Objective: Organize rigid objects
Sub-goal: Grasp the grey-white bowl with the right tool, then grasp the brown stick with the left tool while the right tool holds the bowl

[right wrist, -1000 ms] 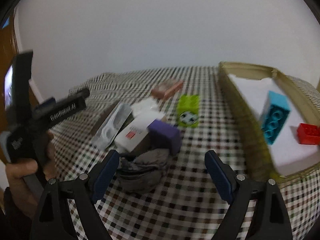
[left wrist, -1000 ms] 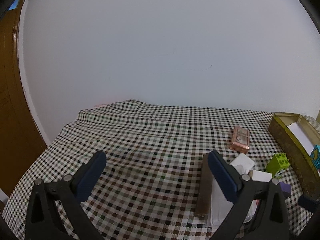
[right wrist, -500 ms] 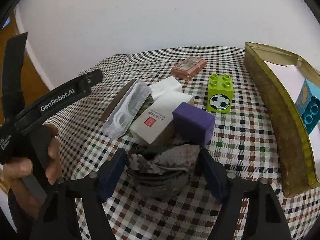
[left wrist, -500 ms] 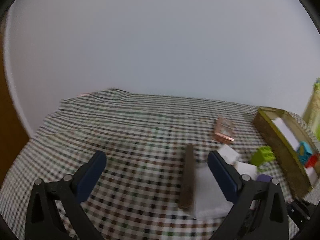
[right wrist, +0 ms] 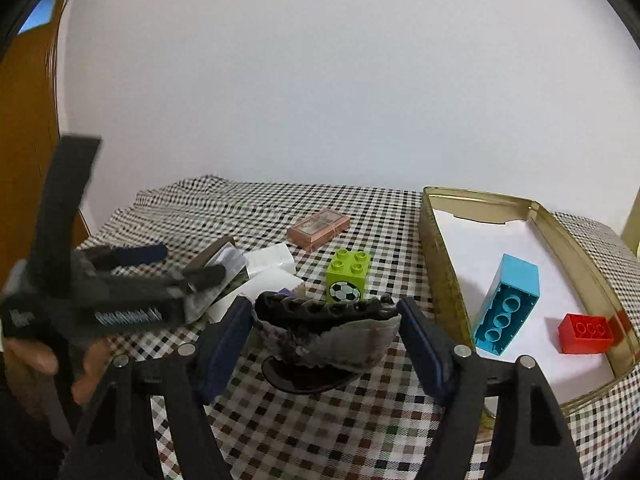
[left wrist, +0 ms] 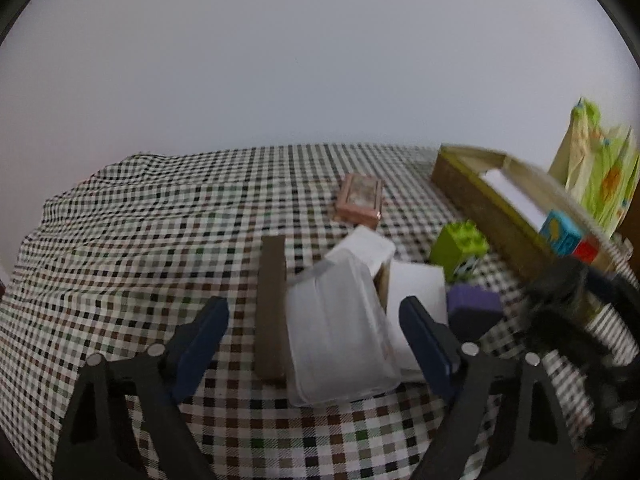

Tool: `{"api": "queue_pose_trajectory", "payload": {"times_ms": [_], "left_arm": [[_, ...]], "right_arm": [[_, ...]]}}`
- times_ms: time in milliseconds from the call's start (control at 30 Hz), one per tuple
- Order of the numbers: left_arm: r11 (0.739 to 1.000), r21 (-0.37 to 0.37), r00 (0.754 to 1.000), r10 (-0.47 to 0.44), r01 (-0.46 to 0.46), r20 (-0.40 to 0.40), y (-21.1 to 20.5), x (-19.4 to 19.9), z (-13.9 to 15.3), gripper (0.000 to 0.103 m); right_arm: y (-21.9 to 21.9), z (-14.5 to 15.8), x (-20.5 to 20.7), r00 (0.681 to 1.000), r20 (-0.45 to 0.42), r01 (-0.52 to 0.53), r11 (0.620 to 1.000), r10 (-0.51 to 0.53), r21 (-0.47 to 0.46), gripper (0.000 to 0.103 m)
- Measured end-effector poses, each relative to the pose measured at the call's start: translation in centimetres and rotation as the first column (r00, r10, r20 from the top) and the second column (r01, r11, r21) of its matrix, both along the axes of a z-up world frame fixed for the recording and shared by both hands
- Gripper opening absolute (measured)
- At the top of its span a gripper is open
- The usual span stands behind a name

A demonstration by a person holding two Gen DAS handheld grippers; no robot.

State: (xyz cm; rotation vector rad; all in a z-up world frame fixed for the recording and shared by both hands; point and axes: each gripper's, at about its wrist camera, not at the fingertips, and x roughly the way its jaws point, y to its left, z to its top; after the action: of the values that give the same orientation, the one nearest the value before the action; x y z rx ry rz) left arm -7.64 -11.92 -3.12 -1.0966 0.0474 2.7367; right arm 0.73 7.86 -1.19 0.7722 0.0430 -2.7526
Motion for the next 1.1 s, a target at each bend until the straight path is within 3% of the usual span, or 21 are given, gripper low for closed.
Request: {"api": "queue_pose_trajectory", "payload": {"times_ms": [233, 367, 467, 633, 733, 867, 1100], "left_arm": [[0.996, 0.088, 0.998, 0.015, -0.021, 0.068, -1.2, -0.7, -0.8, 0.078], [0.994, 0.071, 0.993, 0.071, -0.078, 0.096, -1.6, -1.1, -1.3, 0.073], [0.987, 0.111, 0.985, 0.101, -0.117, 0.14, -2.6, -1.5, -2.1, 0.071], [0.988, 0.109, 0.988, 0.093, -0.107, 0.126, -2.4, -1.1, -2.2, 0.069], [0.987, 0.125, 0.992, 0.086, -0.097, 0.095, -2.3, -0.7, -1.6, 0.069], [0.985, 0.163, 0.998, 0.064, -0.062, -0.007, -2.4, 0.8, 0.2, 0.069], [0.969, 0.244, 0.987, 0.06, -0.023, -0.146, -3.2, 2.3, 2.2, 0.069]], "right_arm": [[0.6, 0.3, 0.4, 0.998, -0.057, 0.001, 0.999, -0.003, -0.037, 0.076], [0.6, 0.6, 0.9, 0.999, -0.052, -0.001, 0.999, -0.002, -0.045, 0.076], [0.9, 0.7, 1.2, 0.999, -0.053, -0.001, 0.999, -0.002, -0.05, 0.076], [1.0, 0.6, 1.0, 0.999, -0.052, -0.009, 0.999, 0.007, -0.039, 0.076], [1.0, 0.7, 1.1, 0.998, -0.062, -0.007, 0.999, 0.005, -0.035, 0.076], [0.8, 0.9, 1.7, 0.996, -0.093, -0.005, 0.999, 0.002, -0.033, 0.076], [-0.2, 1.7, 3.8, 0.976, -0.216, -0.005, 1.0, 0.009, 0.022, 0.076]]}}
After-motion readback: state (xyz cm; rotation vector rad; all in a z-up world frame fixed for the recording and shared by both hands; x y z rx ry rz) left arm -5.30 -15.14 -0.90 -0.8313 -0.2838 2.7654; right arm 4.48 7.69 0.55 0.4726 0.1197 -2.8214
